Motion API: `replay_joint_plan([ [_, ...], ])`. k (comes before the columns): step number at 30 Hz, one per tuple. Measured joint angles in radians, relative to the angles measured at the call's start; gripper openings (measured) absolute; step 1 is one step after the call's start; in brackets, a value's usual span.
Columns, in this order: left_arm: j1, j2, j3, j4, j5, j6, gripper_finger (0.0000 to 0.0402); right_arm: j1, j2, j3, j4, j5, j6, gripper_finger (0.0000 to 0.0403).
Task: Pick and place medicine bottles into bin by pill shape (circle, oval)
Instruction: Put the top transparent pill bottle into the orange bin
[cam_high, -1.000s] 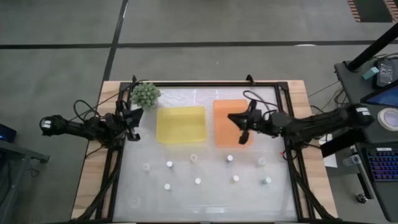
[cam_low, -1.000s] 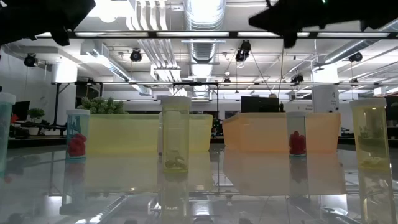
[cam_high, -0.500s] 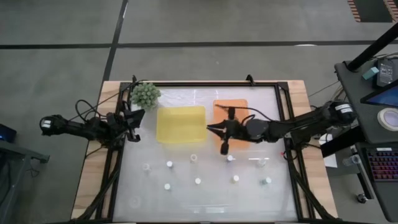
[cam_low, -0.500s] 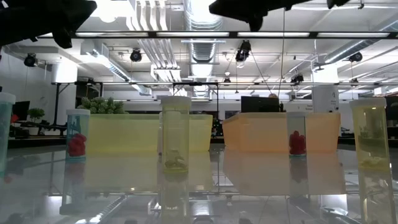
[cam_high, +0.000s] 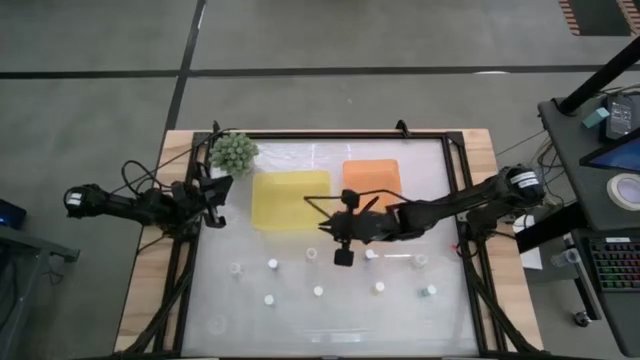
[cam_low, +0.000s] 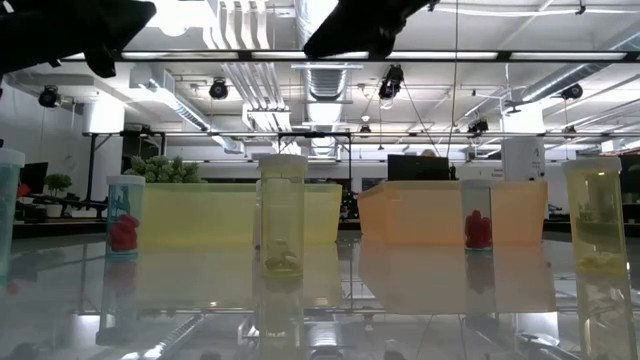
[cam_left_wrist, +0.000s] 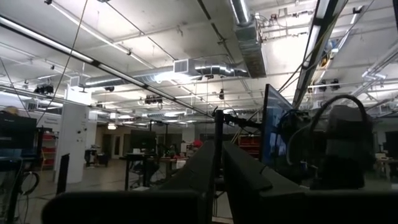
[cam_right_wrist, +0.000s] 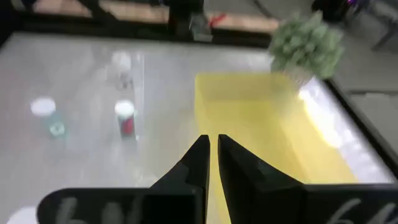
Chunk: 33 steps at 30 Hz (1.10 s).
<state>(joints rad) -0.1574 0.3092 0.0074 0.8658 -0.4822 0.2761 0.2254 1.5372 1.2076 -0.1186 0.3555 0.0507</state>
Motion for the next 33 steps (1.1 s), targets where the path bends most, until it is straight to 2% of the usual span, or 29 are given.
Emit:
replay_joint_plan([
  [7, 0.0, 0.026, 0.0, -0.021, -0.003, -0.007, 0.0015, 0.014, 0.101, 0.109, -0.135, -0.065, 0.071, 0.0027],
  [15, 0.0, 0.055, 0.0, -0.019, -0.003, -0.009, 0.0015, 0.012, 0.146, 0.129, -0.16, -0.098, 0.145, 0.0044],
  [20, 0.0, 0.056, 0.0, -0.015, -0.004, -0.009, 0.0015, 0.012, 0.153, 0.125, -0.159, -0.084, 0.167, 0.0087],
  [25, 0.0, 0.055, 0.0, -0.01, -0.004, -0.009, 0.0015, 0.012, 0.168, 0.127, -0.134, -0.057, 0.176, 0.0147],
  [29, 0.0, 0.053, 0.0, -0.009, -0.006, -0.008, 0.0015, 0.012, 0.202, 0.16, -0.149, -0.041, 0.174, 0.0191],
  [33, 0.0, 0.056, 0.0, -0.01, -0.026, -0.008, 0.0015, 0.014, 0.259, 0.218, -0.17, -0.041, 0.158, 0.0216],
])
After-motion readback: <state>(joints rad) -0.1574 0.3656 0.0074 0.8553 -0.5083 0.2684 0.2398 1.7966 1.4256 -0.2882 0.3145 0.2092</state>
